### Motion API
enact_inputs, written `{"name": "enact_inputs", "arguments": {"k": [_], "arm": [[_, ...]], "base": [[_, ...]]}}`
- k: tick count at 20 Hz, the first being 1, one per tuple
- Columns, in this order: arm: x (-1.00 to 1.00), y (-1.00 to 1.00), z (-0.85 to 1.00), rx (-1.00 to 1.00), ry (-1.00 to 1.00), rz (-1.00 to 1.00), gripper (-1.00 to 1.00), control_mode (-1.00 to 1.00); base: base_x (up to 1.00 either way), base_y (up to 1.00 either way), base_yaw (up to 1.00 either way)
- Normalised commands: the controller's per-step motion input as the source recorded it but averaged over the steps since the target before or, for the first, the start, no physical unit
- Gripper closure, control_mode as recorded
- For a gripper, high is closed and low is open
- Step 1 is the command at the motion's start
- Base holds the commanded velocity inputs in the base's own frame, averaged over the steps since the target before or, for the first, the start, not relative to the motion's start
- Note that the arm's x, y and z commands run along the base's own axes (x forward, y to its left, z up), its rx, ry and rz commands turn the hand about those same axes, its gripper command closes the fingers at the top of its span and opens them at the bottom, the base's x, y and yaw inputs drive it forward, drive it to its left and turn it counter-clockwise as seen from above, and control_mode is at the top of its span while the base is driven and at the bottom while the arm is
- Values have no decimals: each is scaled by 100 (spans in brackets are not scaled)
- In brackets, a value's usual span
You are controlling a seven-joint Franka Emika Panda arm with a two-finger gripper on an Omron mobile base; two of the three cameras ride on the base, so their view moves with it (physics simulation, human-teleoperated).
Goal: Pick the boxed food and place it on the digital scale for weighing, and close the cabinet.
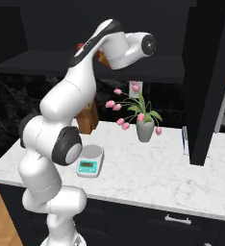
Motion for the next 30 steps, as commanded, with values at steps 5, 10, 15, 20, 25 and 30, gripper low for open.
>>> {"name": "enact_inputs", "arguments": {"k": [5,10,15,20,25,30], "arm": [[24,17,-1,-3,0,0,-100,-100],[11,13,-5,-2,0,0,100,-100],[25,56,-10,-5,0,0,100,-100],[-11,22,-2,0,1,0,100,-100],[-64,31,0,-1,-5,-5,100,-100],[-74,78,0,-4,-13,-2,100,-100]], "base": [[0,0,0],[0,0,0],[0,0,0],[0,0,0],[0,0,0],[0,0,0]]}}
